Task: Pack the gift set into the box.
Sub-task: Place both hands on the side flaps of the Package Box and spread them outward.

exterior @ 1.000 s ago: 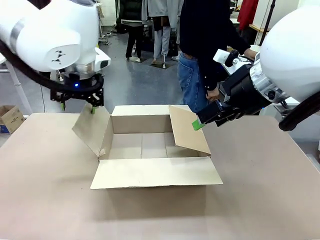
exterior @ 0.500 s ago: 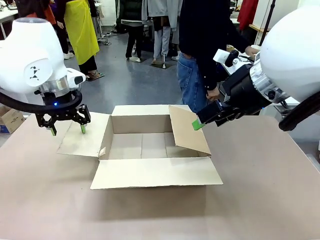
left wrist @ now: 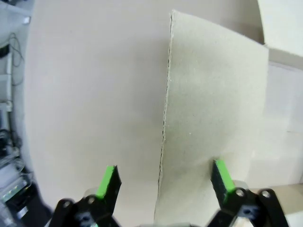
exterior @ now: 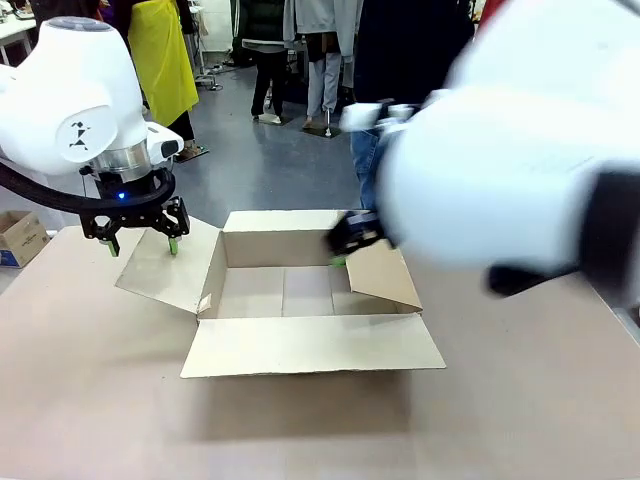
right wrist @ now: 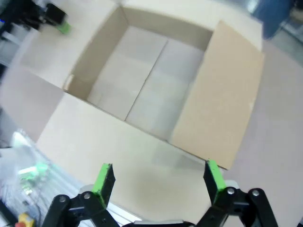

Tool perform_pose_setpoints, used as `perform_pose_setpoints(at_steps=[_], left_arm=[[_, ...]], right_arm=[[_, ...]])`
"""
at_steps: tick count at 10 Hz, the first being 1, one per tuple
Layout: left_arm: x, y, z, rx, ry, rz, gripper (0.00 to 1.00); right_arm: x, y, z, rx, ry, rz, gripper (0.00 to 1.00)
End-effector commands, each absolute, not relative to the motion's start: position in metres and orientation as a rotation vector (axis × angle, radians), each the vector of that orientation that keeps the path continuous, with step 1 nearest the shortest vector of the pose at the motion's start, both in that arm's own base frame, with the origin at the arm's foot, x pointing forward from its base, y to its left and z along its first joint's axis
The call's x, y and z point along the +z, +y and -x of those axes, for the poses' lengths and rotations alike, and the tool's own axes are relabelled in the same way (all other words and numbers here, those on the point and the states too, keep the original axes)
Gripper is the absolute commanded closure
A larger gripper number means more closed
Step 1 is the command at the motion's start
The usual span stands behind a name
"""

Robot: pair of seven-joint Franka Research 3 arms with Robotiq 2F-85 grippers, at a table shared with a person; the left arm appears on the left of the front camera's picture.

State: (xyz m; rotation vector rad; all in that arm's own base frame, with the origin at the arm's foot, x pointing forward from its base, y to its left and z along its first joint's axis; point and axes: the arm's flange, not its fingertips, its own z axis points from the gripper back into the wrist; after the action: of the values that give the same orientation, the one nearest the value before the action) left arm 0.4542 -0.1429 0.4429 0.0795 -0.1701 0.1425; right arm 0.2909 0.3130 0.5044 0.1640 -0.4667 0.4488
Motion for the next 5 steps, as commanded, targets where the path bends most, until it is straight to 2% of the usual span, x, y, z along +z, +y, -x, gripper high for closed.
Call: perform_pose_setpoints(at_steps=[1, 2, 3, 4, 5], left_arm=[[0.444, -0.140, -0.454, 0.162, -0.172, -0.104, 0.00], [0.444, -0.140, -0.454, 0.162, -0.172, -0.104, 0.00], [0.444, -0.140, -0.454, 0.162, -0.172, -0.104, 0.00], [0.444, -0.140, -0.454, 0.162, -0.172, -0.104, 0.00], [0.444, -0.140, -0.454, 0.162, -0.172, -0.104, 0.00]], right_arm=[[0.491, 0.397, -0.331, 0.234, -0.306, 0.203, 0.00], [0.484, 0.376, -0.329, 0.200, -0.278, 0.226, 0.00], [0.489, 0.354, -0.296, 0.396, -0.441, -0.027, 0.00], [0.489, 0.354, -0.296, 0.396, -0.441, -0.027, 0.00], [0.473, 0.370, -0.310, 0.318, -0.410, 0.126, 0.00]])
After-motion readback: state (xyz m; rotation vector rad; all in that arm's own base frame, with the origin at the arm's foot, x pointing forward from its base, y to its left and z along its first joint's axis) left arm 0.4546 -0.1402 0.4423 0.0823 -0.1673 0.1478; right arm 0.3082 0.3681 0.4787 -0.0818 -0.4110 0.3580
